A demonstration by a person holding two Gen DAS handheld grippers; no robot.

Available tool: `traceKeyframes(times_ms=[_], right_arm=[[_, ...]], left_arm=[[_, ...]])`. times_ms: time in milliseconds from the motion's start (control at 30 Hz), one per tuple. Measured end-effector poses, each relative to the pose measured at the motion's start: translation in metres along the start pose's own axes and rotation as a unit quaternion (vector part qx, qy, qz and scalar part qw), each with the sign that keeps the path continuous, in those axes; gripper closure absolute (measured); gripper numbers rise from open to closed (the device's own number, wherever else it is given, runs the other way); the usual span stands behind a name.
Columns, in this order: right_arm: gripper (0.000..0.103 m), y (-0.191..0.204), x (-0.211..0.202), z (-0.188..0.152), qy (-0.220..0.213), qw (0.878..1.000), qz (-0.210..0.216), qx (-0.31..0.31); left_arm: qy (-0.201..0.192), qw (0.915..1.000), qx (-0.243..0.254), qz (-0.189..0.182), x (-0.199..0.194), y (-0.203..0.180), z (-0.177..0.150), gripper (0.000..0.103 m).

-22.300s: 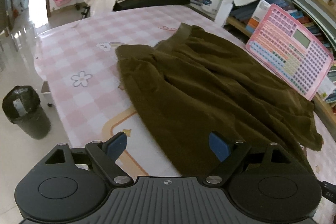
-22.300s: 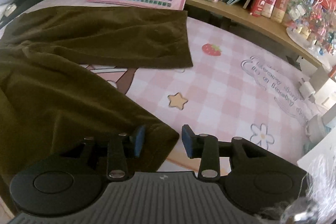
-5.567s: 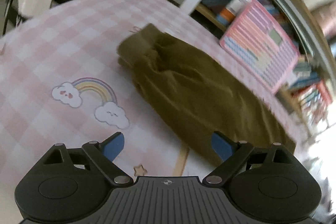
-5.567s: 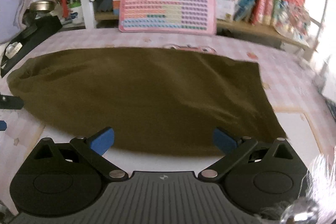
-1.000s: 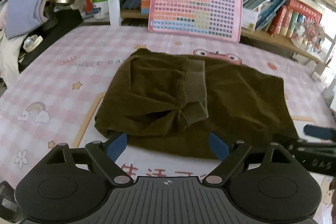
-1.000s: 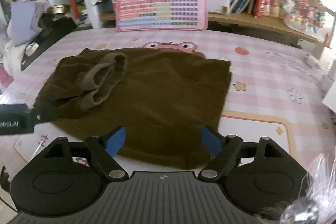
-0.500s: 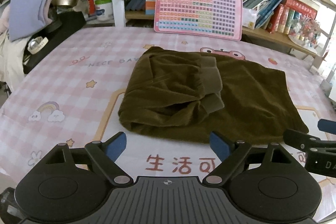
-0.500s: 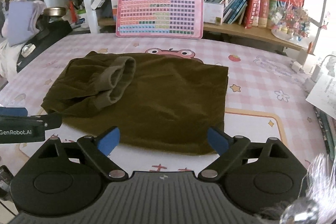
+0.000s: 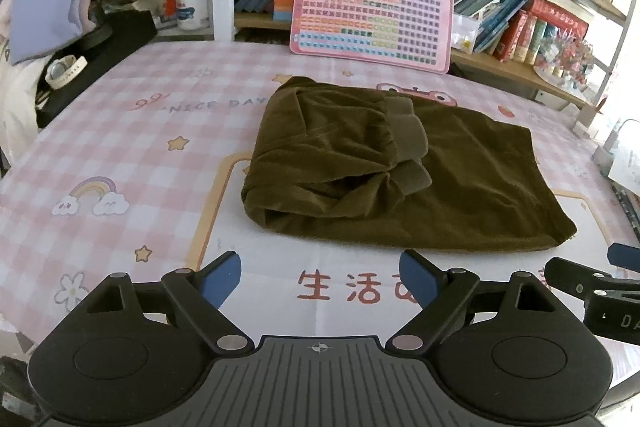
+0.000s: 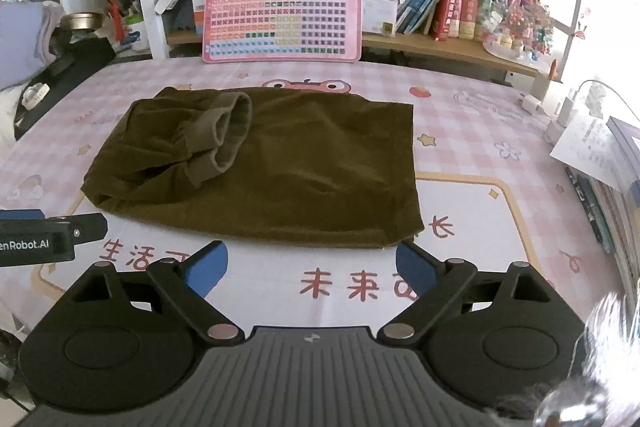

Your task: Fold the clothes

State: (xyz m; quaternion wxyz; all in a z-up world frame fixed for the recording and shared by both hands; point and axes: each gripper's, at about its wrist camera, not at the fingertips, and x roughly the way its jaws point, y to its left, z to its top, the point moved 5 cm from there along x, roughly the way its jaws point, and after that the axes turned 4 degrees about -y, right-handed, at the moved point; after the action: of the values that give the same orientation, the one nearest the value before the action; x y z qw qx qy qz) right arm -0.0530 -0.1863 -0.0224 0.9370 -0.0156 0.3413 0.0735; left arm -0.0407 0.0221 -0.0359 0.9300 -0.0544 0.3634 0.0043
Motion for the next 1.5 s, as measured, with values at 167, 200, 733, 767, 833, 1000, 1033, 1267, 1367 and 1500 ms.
traceKeyframes(times_ms=[167,200,733,767,833,1000,1033,1267,1367,1500], right_arm=[[0.012,0.004,0.003,-0.002,0.005,1.000,0.009,-0.001],[0.012,0.005,0.004,-0.002,0.006,1.000,0.011,-0.002],[0.012,-0.047,0.041,0.016,0.015,0.997,0.077,-0.013],[0.012,-0.052,0.043,0.017,0.017,0.996,0.081,-0.012],[0.012,-0.063,0.047,0.019,0.021,0.996,0.091,-0.011],[0.012,-0.091,0.060,0.023,0.036,0.992,0.122,0.008],[0.012,-0.097,0.063,0.024,0.041,0.991,0.129,0.016],[0.025,-0.135,0.086,0.022,0.102,0.974,0.175,0.098],[0.038,-0.148,0.095,0.019,0.132,0.963,0.189,0.137],[0.050,-0.162,0.106,0.016,0.166,0.944,0.210,0.193]], left_arm=[[0.005,0.9999,-0.006,0.007,0.001,0.004,-0.001,0.014],[0.006,0.9999,-0.008,0.008,0.001,0.004,-0.001,0.014],[0.018,0.9972,-0.037,0.063,0.019,-0.046,0.008,0.014],[0.020,0.9969,-0.039,0.066,0.020,-0.051,0.008,0.014],[0.022,0.9960,-0.044,0.074,0.023,-0.060,0.008,0.014],[0.026,0.9938,-0.056,0.093,0.027,-0.080,0.007,0.014],[0.027,0.9935,-0.060,0.093,0.028,-0.083,0.007,0.014],[0.028,0.9921,-0.096,0.076,0.028,-0.102,0.004,0.015],[0.028,0.9914,-0.097,0.083,0.029,-0.109,0.003,0.015],[0.005,0.9923,-0.085,0.090,0.025,-0.115,0.007,0.014]])
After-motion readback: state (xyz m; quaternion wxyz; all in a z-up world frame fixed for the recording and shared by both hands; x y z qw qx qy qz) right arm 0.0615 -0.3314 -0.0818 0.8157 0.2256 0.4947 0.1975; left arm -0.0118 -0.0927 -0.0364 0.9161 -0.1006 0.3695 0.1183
